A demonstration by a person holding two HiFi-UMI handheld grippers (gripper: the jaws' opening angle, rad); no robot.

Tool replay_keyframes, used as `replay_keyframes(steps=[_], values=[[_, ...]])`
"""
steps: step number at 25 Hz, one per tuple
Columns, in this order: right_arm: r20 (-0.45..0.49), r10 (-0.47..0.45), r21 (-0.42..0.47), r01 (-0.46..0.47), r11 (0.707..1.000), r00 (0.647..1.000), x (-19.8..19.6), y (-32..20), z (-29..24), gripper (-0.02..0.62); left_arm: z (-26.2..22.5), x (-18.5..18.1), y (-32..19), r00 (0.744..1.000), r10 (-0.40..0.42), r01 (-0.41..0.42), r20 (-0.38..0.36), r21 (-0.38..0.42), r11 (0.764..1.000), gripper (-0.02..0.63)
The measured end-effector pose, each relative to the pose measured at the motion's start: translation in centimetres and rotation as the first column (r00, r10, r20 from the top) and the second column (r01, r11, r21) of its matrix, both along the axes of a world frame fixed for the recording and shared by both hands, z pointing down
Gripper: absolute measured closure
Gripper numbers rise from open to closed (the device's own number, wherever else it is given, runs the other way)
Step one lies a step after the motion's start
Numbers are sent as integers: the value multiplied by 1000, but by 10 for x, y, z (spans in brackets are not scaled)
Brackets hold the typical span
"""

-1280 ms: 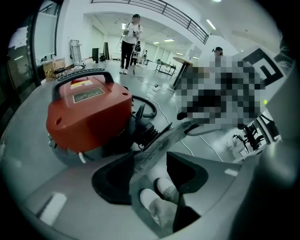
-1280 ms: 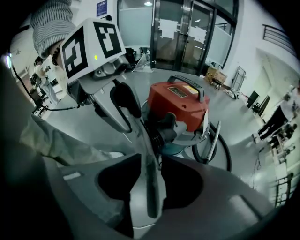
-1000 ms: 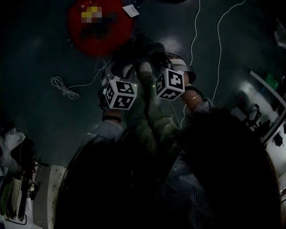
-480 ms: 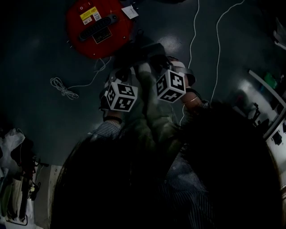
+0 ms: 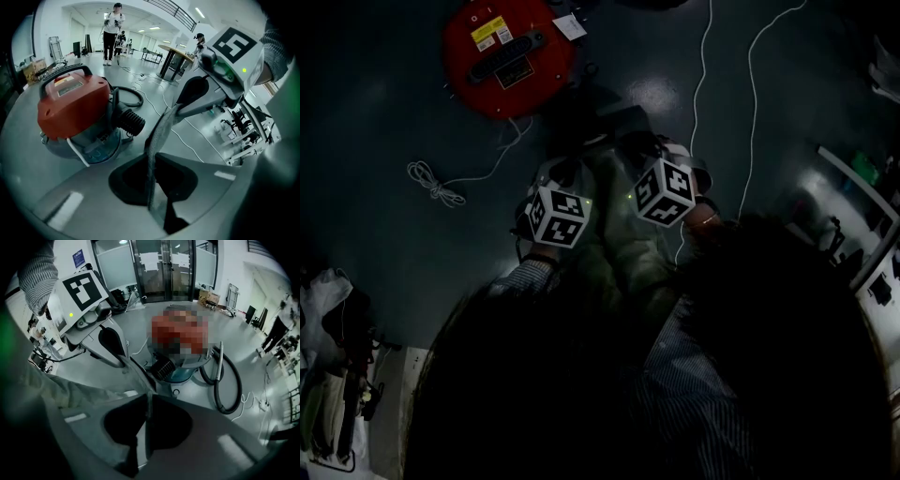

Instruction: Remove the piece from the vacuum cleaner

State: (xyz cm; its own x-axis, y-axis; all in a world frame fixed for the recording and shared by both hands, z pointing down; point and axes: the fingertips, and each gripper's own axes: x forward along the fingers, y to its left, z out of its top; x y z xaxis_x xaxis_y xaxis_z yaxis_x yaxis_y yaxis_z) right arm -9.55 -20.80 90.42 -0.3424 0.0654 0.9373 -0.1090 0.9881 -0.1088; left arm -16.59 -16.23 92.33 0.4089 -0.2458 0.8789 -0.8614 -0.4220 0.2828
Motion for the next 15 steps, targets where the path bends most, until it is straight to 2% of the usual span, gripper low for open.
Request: replay_keyframes(steps=[4,8,11,13,15], values=[[6,45,-52,-45,998,999,7,7,-25,577,-27,9,6,996,-63,61,-68,-25,998,575],[35,100,-115,-95,989,994,7,7,-74,577,-75,10,4,979,-142,137,-144,-43,990,575],[69,162,-167,-149,975,984,5,10,-124,577,-121,9,5,951,-233,223,-206,-70,972,577],[91,189,-172,-172,970,978,5,13,-159,577,-157,9,5,926,-290,277,-243,-85,957,577],[120,216,-170,-194,966,969,5,16,-194,577,-194,8,5,912,-312,301,-266,-81,950,578]])
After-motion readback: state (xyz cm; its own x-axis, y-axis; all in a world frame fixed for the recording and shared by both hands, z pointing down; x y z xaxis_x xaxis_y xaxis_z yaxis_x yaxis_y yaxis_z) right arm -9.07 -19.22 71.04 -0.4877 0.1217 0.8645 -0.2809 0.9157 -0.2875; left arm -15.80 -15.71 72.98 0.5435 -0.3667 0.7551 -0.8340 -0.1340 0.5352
